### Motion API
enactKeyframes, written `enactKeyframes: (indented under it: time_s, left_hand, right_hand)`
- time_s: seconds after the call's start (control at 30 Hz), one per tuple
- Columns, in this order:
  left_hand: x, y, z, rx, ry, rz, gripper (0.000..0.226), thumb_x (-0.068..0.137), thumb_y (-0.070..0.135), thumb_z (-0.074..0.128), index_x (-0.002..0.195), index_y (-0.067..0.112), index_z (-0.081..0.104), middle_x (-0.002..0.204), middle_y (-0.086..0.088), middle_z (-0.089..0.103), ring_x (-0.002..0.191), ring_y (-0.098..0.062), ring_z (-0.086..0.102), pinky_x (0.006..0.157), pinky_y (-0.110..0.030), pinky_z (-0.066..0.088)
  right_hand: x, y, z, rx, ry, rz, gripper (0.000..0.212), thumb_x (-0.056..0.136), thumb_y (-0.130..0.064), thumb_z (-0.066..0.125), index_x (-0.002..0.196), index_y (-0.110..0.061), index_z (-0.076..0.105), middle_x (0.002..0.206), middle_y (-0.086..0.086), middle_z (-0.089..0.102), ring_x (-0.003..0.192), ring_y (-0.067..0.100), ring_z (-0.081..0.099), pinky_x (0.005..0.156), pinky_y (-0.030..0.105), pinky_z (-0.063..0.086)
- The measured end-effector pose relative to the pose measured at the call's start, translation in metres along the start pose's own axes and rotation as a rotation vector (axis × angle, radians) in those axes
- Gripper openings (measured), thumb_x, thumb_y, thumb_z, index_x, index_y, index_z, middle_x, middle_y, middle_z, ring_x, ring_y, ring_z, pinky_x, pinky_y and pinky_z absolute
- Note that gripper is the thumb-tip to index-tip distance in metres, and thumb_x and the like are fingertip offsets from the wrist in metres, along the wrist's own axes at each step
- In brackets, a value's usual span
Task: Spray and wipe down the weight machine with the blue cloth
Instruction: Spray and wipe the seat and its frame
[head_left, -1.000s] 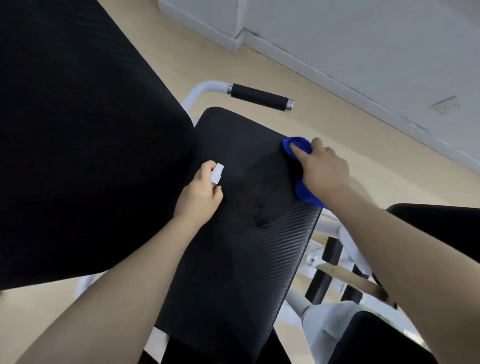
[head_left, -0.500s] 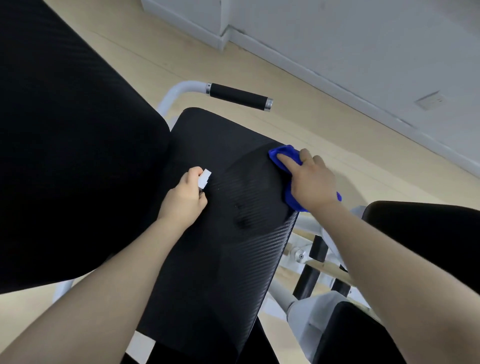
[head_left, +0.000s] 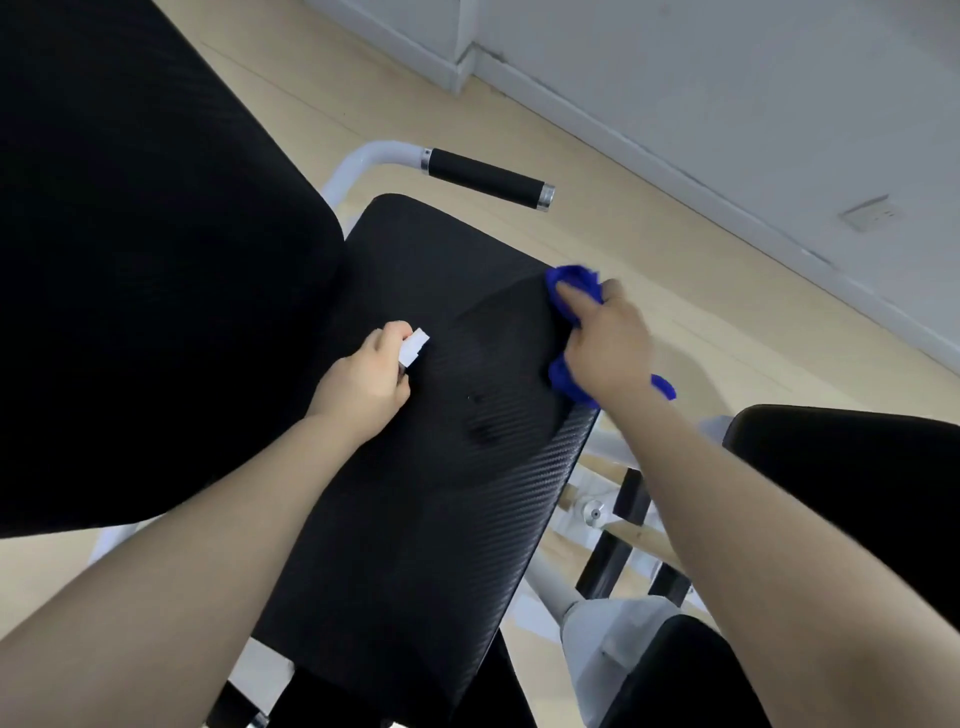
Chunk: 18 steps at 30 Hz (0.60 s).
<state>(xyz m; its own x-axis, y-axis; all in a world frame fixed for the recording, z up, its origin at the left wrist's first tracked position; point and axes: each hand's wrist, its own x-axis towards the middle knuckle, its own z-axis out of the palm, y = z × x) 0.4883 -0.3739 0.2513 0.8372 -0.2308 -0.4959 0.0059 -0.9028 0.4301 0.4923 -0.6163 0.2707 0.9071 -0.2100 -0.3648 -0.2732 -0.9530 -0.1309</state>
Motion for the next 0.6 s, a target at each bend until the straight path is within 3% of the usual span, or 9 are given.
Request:
enactKeyframes:
  time_s: [0.13, 0.2, 0.27, 0.37, 0.43, 0.6]
  left_hand:
    - [0.001, -0.005, -0.01, -0.066, 0.017, -0.015, 0.043, 0.088, 0.018, 0.054, 0.128, 0.018, 0.039, 0.105, -0.002, 0.059, 0.087, -0.027, 0.057, 0.072, -0.035, 0.046]
    - [0.0, -0.012, -0.014, -0.063, 0.082, -0.03, 0.043, 0.088, 0.017, 0.057, 0.128, 0.015, 0.041, 0.108, -0.006, 0.06, 0.09, -0.031, 0.058, 0.071, -0.037, 0.046]
    - [0.0, -0.02, -0.014, -0.06, 0.117, -0.046, 0.043, 0.087, 0.018, 0.06, 0.126, 0.012, 0.043, 0.109, -0.008, 0.059, 0.088, -0.032, 0.057, 0.067, -0.037, 0.044]
    - [0.004, -0.029, -0.013, -0.117, 0.119, -0.113, 0.043, 0.087, 0.023, 0.063, 0.123, 0.012, 0.043, 0.103, -0.005, 0.056, 0.081, -0.024, 0.051, 0.066, -0.035, 0.041]
    - [0.005, -0.03, -0.012, -0.124, 0.135, -0.127, 0.043, 0.086, 0.024, 0.064, 0.122, 0.012, 0.044, 0.1, -0.002, 0.052, 0.08, -0.02, 0.048, 0.066, -0.034, 0.039]
    - [0.004, -0.027, -0.017, -0.118, 0.142, -0.145, 0.045, 0.086, 0.028, 0.064, 0.123, 0.012, 0.043, 0.109, -0.008, 0.056, 0.089, -0.029, 0.056, 0.071, -0.039, 0.046]
  right_hand:
    - [-0.046, -0.055, 0.024, -0.097, -0.257, -0.449, 0.06, 0.087, -0.015, 0.047, 0.142, -0.034, 0.033, 0.125, 0.009, 0.038, 0.103, 0.032, 0.046, 0.069, 0.035, 0.04]
    - [-0.033, -0.053, 0.019, -0.193, -0.266, -0.595, 0.059, 0.09, -0.017, 0.047, 0.143, -0.036, 0.029, 0.128, 0.007, 0.035, 0.108, 0.029, 0.043, 0.068, 0.035, 0.039]
    - [0.0, -0.037, 0.003, -0.257, -0.162, -0.489, 0.058, 0.091, -0.018, 0.046, 0.142, -0.04, 0.029, 0.127, 0.009, 0.036, 0.109, 0.032, 0.044, 0.073, 0.037, 0.042]
    - [0.039, -0.023, -0.011, -0.204, -0.071, -0.136, 0.06, 0.09, -0.012, 0.046, 0.143, -0.036, 0.029, 0.126, 0.013, 0.036, 0.104, 0.035, 0.046, 0.068, 0.039, 0.04]
    - [0.031, -0.043, -0.003, -0.206, -0.066, -0.096, 0.06, 0.088, -0.009, 0.046, 0.143, -0.027, 0.028, 0.13, 0.015, 0.034, 0.102, 0.035, 0.046, 0.064, 0.037, 0.036]
    - [-0.02, -0.079, 0.017, -0.3, -0.224, -0.604, 0.062, 0.091, -0.013, 0.046, 0.146, -0.027, 0.022, 0.137, 0.011, 0.03, 0.108, 0.031, 0.043, 0.071, 0.036, 0.037]
